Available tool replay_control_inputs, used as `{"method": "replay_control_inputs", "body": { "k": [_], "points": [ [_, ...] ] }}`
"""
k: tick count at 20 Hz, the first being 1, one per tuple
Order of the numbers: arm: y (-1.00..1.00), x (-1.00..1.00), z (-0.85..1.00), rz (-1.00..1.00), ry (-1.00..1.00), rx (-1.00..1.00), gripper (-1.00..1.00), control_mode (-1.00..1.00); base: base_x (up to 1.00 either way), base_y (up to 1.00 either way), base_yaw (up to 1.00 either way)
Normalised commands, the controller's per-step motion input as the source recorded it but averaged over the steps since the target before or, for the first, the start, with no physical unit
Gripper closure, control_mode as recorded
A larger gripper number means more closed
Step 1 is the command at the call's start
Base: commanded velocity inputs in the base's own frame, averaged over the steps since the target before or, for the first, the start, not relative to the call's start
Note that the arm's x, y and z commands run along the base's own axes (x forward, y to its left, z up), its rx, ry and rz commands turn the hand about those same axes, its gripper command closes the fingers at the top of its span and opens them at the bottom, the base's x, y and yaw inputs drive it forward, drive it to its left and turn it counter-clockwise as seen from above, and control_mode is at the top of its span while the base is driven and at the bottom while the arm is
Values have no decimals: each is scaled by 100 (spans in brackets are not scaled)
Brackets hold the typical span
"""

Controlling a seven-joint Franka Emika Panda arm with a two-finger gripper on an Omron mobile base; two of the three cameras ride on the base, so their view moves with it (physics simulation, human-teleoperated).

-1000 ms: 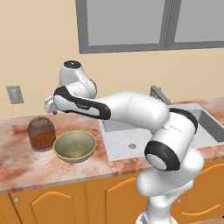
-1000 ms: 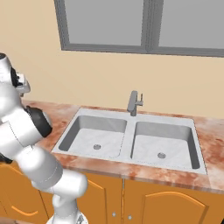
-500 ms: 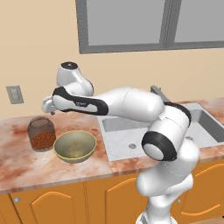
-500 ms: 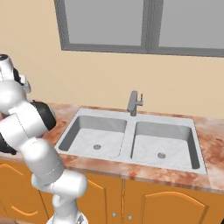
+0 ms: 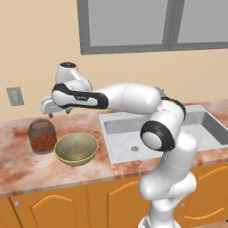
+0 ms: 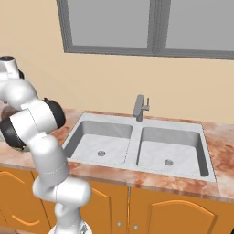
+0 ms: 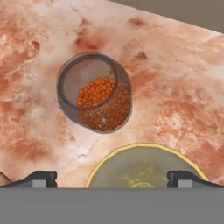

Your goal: Place the jar in the left basin and the bowl in the right basin of the sink.

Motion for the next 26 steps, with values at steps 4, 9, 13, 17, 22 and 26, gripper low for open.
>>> {"method": "replay_control_inputs", "body": {
  "k": [4,9,13,17,22,26],
  "points": [
    [13,15,-8,0,2,-5,-100,-100,0,0,0],
    [12,15,-12,-1,0,-15,-100,-100,0,0,0],
    [14,23,-15,-1,3,-12,-100,-100,0,0,0],
    [17,25,-15,0,0,-4,-100,-100,0,0,0],
    [17,25,-13,0,0,0,-100,-100,0,0,0],
    [12,27,-16,0,0,0,-100,-100,0,0,0]
  ]
}}
